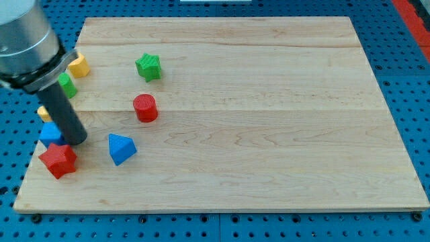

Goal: Move the red star to the bottom of the blue cube

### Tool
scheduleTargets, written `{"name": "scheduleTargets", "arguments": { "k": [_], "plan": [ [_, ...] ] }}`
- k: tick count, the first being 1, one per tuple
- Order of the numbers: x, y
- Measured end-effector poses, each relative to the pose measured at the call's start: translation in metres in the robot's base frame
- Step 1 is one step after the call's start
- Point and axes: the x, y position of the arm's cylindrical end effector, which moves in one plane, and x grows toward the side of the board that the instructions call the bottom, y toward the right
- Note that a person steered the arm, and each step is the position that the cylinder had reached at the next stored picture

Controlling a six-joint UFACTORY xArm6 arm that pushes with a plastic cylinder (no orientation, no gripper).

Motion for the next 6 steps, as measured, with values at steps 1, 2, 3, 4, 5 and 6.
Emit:
{"name": "scheduleTargets", "arguments": {
  "k": [1,2,3,4,5,6],
  "plan": [
    [-0.007,-0.005],
    [-0.010,0.024],
    [-0.001,0.072],
    [0.032,0.047],
    [0.052,0.038],
    [0.049,0.022]
  ]
}}
